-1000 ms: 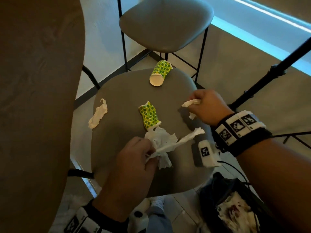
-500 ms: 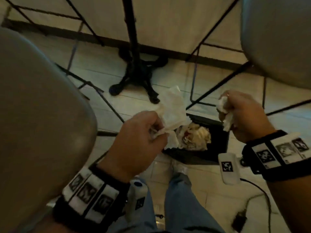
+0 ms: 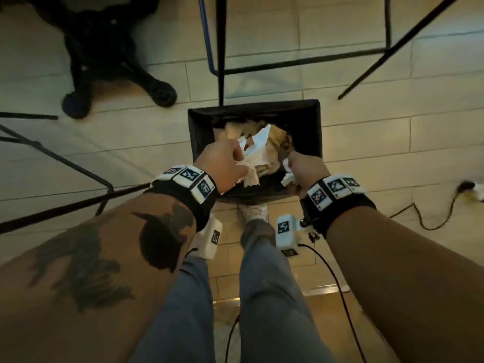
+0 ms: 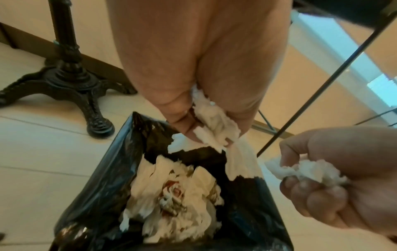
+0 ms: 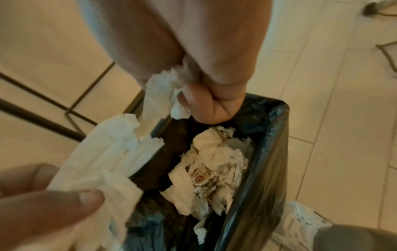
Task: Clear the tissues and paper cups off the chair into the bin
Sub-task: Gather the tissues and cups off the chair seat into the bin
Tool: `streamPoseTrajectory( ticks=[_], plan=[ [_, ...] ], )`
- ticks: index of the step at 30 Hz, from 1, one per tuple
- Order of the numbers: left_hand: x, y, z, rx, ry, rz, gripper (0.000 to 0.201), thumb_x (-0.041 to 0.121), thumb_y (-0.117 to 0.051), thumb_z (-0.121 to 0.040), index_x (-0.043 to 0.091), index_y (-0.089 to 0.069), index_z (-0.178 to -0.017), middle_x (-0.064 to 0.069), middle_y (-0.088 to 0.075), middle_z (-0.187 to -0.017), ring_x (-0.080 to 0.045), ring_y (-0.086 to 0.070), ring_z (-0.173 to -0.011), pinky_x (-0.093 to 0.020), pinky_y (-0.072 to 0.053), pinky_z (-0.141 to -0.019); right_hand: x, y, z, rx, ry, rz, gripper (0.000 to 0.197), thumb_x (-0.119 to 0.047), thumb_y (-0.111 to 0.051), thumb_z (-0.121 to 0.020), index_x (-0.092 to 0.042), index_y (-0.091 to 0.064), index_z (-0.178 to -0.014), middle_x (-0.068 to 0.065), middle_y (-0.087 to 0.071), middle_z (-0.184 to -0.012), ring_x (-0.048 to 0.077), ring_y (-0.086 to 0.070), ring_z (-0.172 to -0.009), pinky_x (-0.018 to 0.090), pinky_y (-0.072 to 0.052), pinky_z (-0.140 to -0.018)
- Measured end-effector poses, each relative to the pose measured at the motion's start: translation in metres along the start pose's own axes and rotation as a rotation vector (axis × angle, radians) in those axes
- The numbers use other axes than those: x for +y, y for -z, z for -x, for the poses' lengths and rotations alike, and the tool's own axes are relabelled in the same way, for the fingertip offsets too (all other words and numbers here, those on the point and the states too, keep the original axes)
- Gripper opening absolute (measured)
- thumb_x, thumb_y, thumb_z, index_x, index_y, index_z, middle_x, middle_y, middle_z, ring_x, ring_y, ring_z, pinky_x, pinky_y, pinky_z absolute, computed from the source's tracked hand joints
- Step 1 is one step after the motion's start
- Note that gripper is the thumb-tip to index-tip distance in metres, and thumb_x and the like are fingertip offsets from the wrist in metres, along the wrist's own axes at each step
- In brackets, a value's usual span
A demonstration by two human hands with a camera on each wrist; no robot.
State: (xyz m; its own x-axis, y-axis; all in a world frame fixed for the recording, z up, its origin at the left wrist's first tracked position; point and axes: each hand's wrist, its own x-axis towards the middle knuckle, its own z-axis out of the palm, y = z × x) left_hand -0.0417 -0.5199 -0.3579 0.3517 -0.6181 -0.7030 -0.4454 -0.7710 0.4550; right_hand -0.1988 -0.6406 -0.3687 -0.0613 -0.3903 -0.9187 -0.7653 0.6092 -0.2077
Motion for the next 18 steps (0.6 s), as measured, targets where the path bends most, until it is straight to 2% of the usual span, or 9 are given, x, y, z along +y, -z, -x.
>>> streamPoseTrajectory(
  ticks=[3,5,6,7,8,10,12,15,18],
  plan=[
    [-0.011,-0.021,-0.009,-0.023,0.038,-0.002,0.030,0.035,-0.076,-0.086,0.022,-0.065,-0.112,0.002,-0.062,-0.108,-0.018,-0.060,-0.094,-0.026,-0.043,-0.077,0.006,-0.002,-0.010,0.027,-0.112,-0.221,0.019,-0.023,-0.055,-0.082,-0.004,-0.055,-0.078,0.014,-0.060,-0.079,0.031,-0.054,-0.063,0.031,-0.042,-0.052],
    [-0.018,-0.031,-0.012,-0.087,0.052,0.096,0.054,0.038,-0.078,-0.085,0.024,-0.058,-0.133,0.000,-0.062,-0.125,-0.018,-0.061,-0.110,-0.027,-0.048,-0.090,0.008,-0.006,-0.016,-0.028,-0.136,-0.498,0.019,-0.019,-0.061,-0.087,-0.001,-0.062,-0.088,0.019,-0.066,-0.092,0.035,-0.062,-0.078,0.035,-0.052,-0.061],
    [-0.021,-0.034,-0.013,-0.126,0.052,0.171,0.068,0.039,-0.080,-0.083,0.025,-0.051,-0.143,-0.001,-0.059,-0.136,-0.020,-0.059,-0.122,-0.029,-0.047,-0.100,0.010,-0.008,-0.018,-0.102,-0.132,-0.641,0.029,-0.024,-0.062,-0.089,0.001,-0.064,-0.103,0.023,-0.067,-0.109,0.039,-0.065,-0.093,0.041,-0.055,-0.070],
    [-0.023,-0.034,-0.011,-0.159,0.047,0.211,0.079,0.040,-0.080,-0.083,0.026,-0.042,-0.151,-0.002,-0.051,-0.148,-0.021,-0.053,-0.134,-0.029,-0.042,-0.109,0.014,-0.010,-0.020,-0.190,-0.145,-0.749,0.049,-0.032,-0.062,-0.091,0.000,-0.058,-0.127,0.027,-0.059,-0.132,0.043,-0.060,-0.114,0.049,-0.056,-0.083],
    [-0.025,-0.033,-0.009,-0.181,0.052,0.209,0.087,0.044,-0.079,-0.083,0.029,-0.033,-0.156,-0.003,-0.039,-0.158,-0.022,-0.043,-0.143,-0.026,-0.034,-0.113,0.018,-0.011,-0.021,-0.245,-0.163,-0.812,0.068,-0.042,-0.060,-0.092,-0.007,-0.042,-0.147,0.027,-0.044,-0.149,0.047,-0.046,-0.132,0.057,-0.048,-0.099],
    [-0.030,-0.028,-0.002,-0.213,0.086,0.198,0.094,0.051,-0.074,-0.085,0.040,-0.018,-0.159,-0.003,-0.016,-0.169,-0.022,-0.026,-0.153,-0.026,-0.026,-0.114,0.024,-0.011,-0.018,-0.275,-0.194,-0.845,0.090,-0.054,-0.054,-0.093,-0.016,-0.009,-0.160,0.024,-0.015,-0.164,0.051,-0.021,-0.147,0.065,-0.028,-0.114],
    [-0.035,-0.020,0.012,-0.221,0.137,0.223,0.097,0.057,-0.072,-0.084,0.050,-0.009,-0.158,-0.006,-0.002,-0.171,-0.023,-0.014,-0.156,-0.034,-0.022,-0.120,0.031,-0.008,-0.009,-0.272,-0.205,-0.814,0.088,-0.056,-0.051,-0.094,-0.020,-0.006,-0.160,0.022,-0.013,-0.165,0.051,-0.021,-0.147,0.065,-0.028,-0.114],
    [-0.045,0.000,0.042,-0.159,0.162,0.305,0.102,0.064,-0.072,-0.078,0.047,-0.011,-0.158,-0.005,-0.002,-0.171,-0.025,-0.018,-0.155,-0.036,-0.021,-0.123,0.039,-0.004,0.007,-0.227,-0.231,-0.545,0.068,-0.045,-0.055,-0.097,-0.019,-0.031,-0.155,0.025,-0.035,-0.156,0.049,-0.042,-0.135,0.060,-0.040,-0.106],
    [-0.048,0.041,0.095,-0.065,0.106,0.436,0.094,0.050,-0.075,-0.084,0.036,-0.020,-0.160,-0.001,-0.022,-0.167,-0.011,-0.029,-0.148,-0.021,-0.024,-0.114,0.039,-0.005,0.031,-0.178,-0.171,-0.087,0.044,-0.032,-0.060,-0.098,-0.006,-0.055,-0.132,0.019,-0.062,-0.118,0.038,-0.064,-0.096,0.044,-0.052,-0.075]
  ],
)
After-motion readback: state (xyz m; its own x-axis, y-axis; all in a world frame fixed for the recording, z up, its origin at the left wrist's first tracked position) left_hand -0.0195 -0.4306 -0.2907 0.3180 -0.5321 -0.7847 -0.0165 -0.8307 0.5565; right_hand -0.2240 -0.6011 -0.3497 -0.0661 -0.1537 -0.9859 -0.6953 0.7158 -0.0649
